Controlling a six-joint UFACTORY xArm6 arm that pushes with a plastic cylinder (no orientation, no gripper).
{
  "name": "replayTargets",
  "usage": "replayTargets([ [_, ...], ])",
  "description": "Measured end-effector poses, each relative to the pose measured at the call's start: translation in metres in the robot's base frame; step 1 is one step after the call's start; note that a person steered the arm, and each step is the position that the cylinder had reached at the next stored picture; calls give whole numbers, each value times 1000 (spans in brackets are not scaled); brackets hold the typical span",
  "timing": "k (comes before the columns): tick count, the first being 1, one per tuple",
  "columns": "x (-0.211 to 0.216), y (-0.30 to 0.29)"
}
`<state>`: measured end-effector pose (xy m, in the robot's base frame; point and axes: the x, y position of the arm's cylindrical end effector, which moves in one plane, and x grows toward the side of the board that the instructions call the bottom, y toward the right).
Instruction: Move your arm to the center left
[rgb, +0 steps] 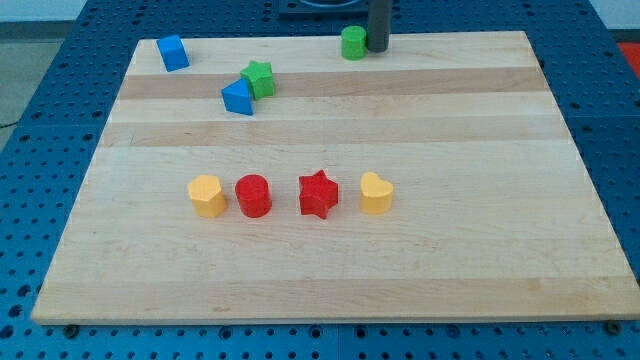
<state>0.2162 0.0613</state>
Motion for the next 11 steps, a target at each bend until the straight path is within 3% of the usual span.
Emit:
replayTargets([
  [2, 5, -5],
  [4, 49, -47],
  [6, 27, -119],
  [8, 27, -123],
  [11, 34, -199],
])
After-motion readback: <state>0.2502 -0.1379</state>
